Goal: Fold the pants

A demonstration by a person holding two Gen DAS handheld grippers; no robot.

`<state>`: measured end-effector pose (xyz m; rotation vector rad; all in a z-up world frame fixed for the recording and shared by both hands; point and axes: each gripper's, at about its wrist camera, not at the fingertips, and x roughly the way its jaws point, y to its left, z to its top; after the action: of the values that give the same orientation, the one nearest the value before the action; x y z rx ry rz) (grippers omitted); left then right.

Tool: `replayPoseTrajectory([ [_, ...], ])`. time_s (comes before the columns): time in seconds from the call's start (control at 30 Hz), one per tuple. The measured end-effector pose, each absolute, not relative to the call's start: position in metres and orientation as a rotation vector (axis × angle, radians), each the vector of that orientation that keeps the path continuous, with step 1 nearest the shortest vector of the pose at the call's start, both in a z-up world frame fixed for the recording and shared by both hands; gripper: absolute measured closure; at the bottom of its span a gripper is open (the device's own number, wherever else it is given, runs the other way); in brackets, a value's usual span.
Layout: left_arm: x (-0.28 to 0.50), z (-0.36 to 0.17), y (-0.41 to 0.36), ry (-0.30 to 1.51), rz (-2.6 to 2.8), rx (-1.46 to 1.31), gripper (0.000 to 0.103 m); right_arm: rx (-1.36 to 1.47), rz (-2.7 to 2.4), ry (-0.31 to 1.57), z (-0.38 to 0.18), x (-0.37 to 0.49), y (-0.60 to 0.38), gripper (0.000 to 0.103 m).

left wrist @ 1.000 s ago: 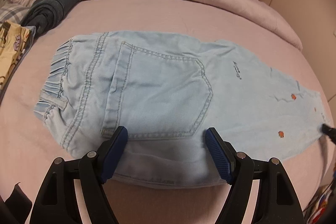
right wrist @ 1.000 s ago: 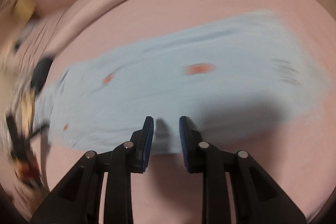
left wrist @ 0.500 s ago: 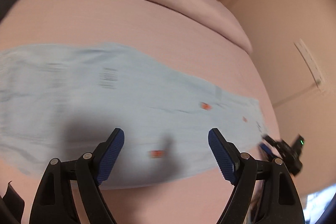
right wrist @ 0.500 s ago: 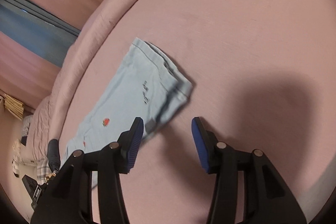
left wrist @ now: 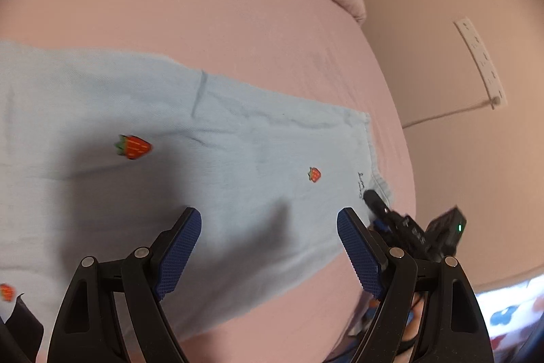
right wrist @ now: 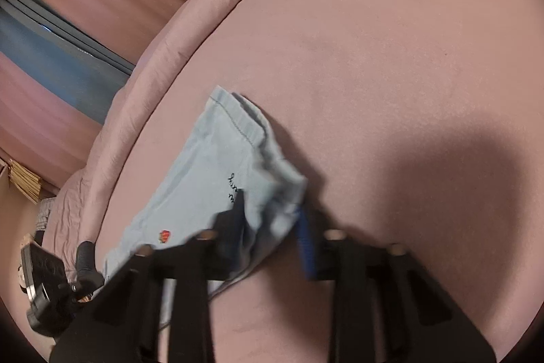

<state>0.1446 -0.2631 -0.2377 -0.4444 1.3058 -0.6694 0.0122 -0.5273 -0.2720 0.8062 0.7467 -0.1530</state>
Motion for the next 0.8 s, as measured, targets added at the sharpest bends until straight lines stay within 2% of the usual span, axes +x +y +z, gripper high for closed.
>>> replayPoseTrajectory([
  [0.2, 0.151, -0.249, -0.262, 1.340, -0.636, -0.486, 0.021, 0.807, -0.136, 0.729, -0.270, 0.016, -0.522, 0.089],
  [0.5, 0.159, -0.255, -0.245, 1.353, -0.647, -0.681, 0.021, 0.493, -0.007, 0.653, -0.208, 0.026, -0.453, 0.090],
  [0.8, 0.151, -0.237, -0.188, 1.215, -0.668, -0.889, 0.021, 0.267, 0.191, 0.662, -0.191, 0.053, -0.358, 0.090],
])
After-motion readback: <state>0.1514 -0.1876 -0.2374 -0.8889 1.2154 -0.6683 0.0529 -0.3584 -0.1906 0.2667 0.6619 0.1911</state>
